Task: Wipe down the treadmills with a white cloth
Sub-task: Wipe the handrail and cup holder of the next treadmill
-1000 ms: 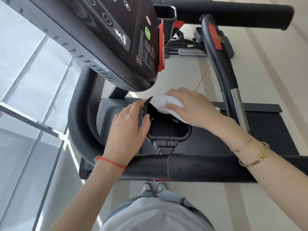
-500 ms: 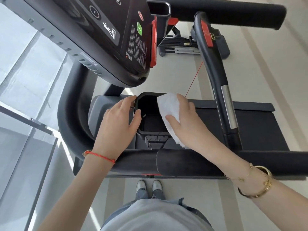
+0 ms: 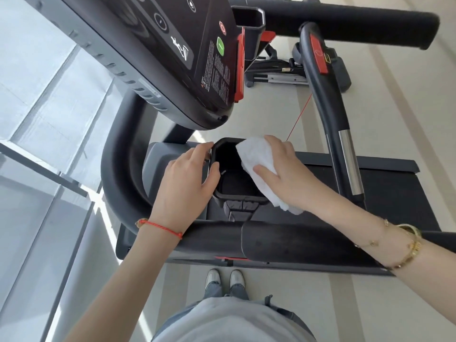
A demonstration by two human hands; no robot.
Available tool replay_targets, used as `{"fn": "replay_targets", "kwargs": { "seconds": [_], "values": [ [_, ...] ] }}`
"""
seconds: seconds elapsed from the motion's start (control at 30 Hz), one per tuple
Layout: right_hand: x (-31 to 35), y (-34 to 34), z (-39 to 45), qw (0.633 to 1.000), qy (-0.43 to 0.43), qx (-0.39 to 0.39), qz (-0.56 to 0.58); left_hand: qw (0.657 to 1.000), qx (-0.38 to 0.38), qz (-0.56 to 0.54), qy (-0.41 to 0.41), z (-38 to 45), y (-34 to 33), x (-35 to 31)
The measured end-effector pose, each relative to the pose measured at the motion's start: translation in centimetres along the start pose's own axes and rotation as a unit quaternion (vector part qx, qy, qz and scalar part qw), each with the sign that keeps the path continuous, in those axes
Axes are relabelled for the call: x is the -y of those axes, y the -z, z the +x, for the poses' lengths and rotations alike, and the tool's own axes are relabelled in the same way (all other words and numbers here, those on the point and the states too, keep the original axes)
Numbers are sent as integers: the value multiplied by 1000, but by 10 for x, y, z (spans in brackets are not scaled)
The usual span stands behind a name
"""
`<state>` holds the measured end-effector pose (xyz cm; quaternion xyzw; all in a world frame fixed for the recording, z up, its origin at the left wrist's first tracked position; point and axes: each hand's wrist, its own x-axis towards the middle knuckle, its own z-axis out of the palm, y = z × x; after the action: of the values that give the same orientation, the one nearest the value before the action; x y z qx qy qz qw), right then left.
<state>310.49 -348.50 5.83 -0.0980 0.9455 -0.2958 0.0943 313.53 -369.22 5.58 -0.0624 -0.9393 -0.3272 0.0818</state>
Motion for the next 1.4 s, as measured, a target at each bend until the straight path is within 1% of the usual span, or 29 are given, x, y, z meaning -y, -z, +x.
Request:
{"fn": "replay_targets", "kwargs": {
  "seconds": [0.03,0.1,0.2,0.3,0.37,0.43,0.5,0.6,0.7,0.77,0.83,0.93,1.0,1.07,1.17,1.33,1.4],
  "values": [
    [0,4,12,1000,21,3,-21,1000,1,-1,1,0,0,0],
    [3,13,37,993,90,26,-73,1000,-1,1,0,0,0,0],
    [9,17,61,971,183,74,-134,1000,-8,4,2,-1,0,-1],
    [12,13,67,963,211,69,-154,1000,-17,9,7,-1,0,0],
    [8,13,61,972,190,50,-128,1000,-19,6,3,0,-1,0],
    [-3,13,47,986,145,30,-75,1000,-21,4,-3,0,-2,0],
    [-13,10,31,993,116,13,-33,1000,-23,6,-7,0,-1,0],
    [-8,8,35,991,112,14,-65,1000,-25,13,-8,-1,-2,1],
    [10,12,58,977,154,52,-138,1000,-24,18,-9,-1,-2,2],
    [11,13,59,977,158,49,-138,1000,-22,19,-8,-1,-2,2],
    [4,11,46,987,123,16,-99,1000,-20,17,-11,0,-2,3],
    [-2,0,15,999,33,-32,-1,1000,-16,17,-16,1,-3,5],
    [-1,-12,-4,997,-16,-47,61,999,-21,21,-18,0,-3,5],
    [0,-21,-16,993,-41,-55,101,999,-24,21,-29,0,-3,5],
    [2,-15,-8,995,-38,-40,88,999,-18,15,-48,1,-3,5],
    [1,15,36,999,31,43,13,998,-19,17,-61,0,-5,5],
    [0,15,30,998,34,40,27,998,-19,14,-62,0,-5,5]
  ]
}}
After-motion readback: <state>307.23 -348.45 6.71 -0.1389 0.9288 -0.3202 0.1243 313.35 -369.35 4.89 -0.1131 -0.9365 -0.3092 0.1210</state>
